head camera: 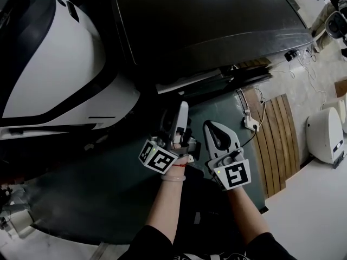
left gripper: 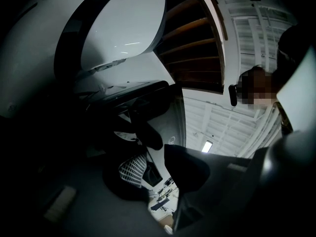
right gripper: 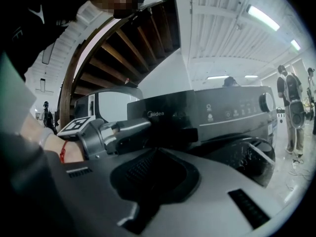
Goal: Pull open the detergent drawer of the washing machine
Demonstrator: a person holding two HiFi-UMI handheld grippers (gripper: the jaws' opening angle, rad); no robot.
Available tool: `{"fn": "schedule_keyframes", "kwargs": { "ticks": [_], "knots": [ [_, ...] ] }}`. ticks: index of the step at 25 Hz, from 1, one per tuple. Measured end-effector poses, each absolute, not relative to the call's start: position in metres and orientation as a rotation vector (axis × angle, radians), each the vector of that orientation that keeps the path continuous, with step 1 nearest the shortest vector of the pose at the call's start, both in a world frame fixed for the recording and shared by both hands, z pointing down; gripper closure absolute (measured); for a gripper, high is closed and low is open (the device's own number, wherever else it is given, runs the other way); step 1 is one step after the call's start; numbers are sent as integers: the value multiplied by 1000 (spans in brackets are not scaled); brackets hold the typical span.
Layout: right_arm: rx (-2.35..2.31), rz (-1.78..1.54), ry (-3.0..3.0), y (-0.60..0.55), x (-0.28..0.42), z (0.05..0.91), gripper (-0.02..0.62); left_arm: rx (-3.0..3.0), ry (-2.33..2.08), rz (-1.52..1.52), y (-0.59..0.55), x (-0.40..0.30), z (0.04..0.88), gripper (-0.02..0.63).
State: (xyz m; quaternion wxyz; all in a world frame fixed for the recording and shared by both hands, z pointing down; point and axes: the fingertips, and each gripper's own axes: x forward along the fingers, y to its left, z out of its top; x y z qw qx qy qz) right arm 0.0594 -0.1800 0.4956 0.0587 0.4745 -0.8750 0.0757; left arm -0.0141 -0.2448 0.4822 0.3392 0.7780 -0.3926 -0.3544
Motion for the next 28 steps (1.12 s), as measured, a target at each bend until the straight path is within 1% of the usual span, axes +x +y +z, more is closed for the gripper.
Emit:
{"fn": "schedule_keyframes", "kwargs": {
  "ticks": [7, 15, 28],
  "knots": [
    [1393, 273, -2679, -173, 63, 489, 583, 2014, -1058, -929, -229, -9, 483, 489],
    [1254, 194, -2735, -155, 65, 490, 583, 1977, -1096, -969, -222, -10, 482, 489],
    [1244, 263, -2764, -143, 66, 486, 583, 2009, -1082, -942, -191, 3, 483, 499]
  ]
}}
